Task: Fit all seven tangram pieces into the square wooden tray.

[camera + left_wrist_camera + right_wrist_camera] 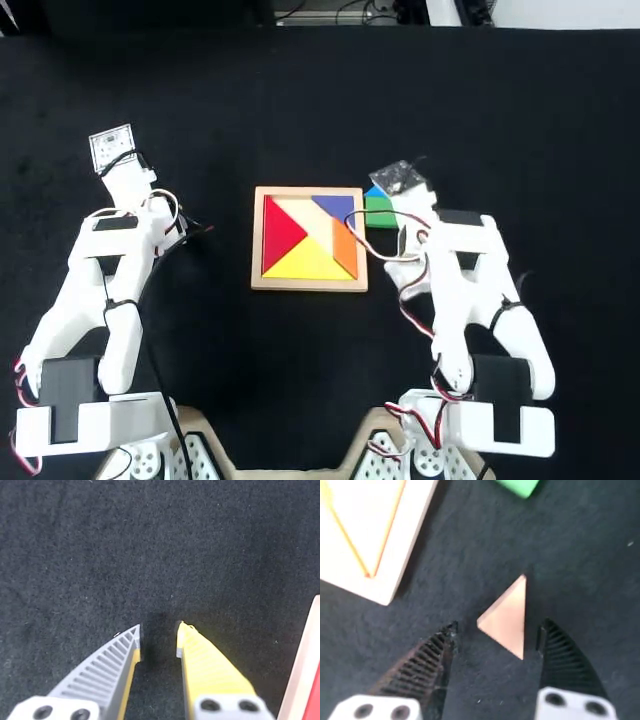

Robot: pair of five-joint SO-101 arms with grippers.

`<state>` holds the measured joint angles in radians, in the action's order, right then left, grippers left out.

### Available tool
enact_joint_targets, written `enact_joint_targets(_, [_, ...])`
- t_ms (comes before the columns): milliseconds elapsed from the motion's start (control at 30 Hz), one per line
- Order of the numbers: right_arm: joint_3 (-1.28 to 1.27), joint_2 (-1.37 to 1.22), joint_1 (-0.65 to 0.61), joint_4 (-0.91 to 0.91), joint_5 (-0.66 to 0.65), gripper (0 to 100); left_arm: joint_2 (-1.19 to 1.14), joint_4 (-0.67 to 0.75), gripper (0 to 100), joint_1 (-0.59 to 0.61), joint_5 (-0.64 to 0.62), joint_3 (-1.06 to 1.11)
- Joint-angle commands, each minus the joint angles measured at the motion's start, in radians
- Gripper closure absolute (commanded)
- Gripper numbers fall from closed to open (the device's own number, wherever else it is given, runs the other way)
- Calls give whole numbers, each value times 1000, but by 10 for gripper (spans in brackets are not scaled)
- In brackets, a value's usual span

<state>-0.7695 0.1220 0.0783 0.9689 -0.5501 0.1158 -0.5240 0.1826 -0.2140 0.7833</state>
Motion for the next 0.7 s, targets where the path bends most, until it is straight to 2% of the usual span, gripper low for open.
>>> enact_joint_targets(0, [8, 35, 25, -40, -14, 752, 5, 17, 870, 1, 11, -5])
enact_joint_targets(267, [108, -174, 26, 0, -17, 755, 5, 17, 870, 1, 11, -5])
enact_joint_targets(500, [150, -213, 26, 25, -43, 760, 5, 17, 870, 1, 11, -5])
enact_joint_targets(667, [150, -214, 28, 25, -89, 897, 5, 17, 870, 1, 11, -5])
